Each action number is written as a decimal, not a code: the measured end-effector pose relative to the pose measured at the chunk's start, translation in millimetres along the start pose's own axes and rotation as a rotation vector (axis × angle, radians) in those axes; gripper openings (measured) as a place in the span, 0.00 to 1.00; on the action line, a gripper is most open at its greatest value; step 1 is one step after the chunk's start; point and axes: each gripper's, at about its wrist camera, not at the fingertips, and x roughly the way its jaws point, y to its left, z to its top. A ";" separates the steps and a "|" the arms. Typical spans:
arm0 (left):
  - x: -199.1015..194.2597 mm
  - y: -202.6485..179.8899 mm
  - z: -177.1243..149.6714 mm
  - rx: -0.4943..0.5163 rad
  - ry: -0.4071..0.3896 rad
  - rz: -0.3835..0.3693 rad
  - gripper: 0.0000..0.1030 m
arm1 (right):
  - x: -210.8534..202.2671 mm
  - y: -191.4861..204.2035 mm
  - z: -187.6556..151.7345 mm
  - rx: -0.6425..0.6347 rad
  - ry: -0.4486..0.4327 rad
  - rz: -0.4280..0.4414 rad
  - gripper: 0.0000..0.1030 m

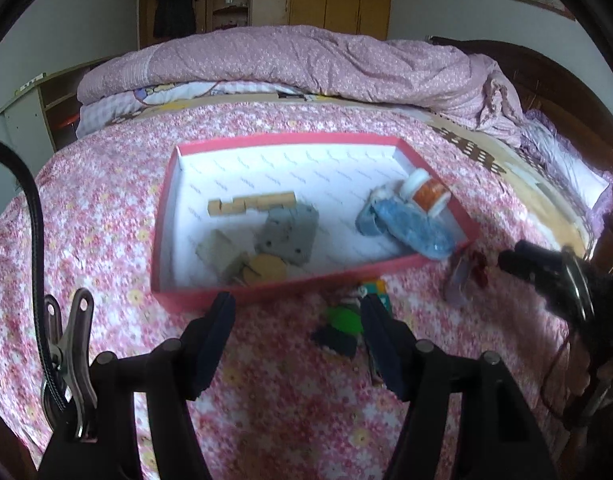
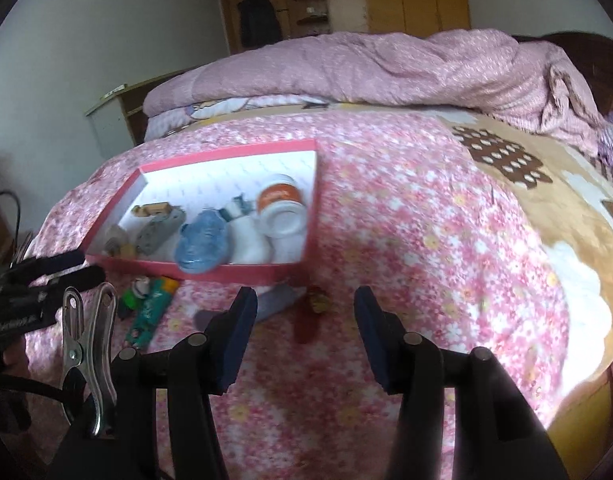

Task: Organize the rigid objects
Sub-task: 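Grasp the red toy figure with the right tool while the left tool grasps the green-capped figure, then carry both figures over the tray and open both tools to drop them, then reach the right tool to the grey plastic hook and grasp it, then grasp the green printed tube with the left tool while the right tool holds the hook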

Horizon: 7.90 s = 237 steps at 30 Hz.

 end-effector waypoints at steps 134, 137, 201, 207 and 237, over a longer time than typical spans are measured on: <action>95.9 26.8 102.4 0.039 -0.029 -0.079 0.23 | 102.6 34.8 99.6 0.086 0.058 0.172 0.18; 92.5 19.4 102.9 0.069 -0.045 -0.071 0.31 | 104.3 35.3 100.2 0.089 0.057 0.181 0.19; -16.7 48.2 -19.8 -0.111 0.064 0.065 0.42 | 6.5 64.4 -24.5 0.057 0.155 0.152 0.41; -11.2 48.4 -27.8 -0.130 0.078 0.036 0.42 | 15.2 65.6 -24.7 0.067 0.170 0.134 0.41; 7.3 -27.3 -15.6 0.009 0.099 -0.100 0.42 | 0.9 31.1 -48.7 0.040 0.158 0.043 0.18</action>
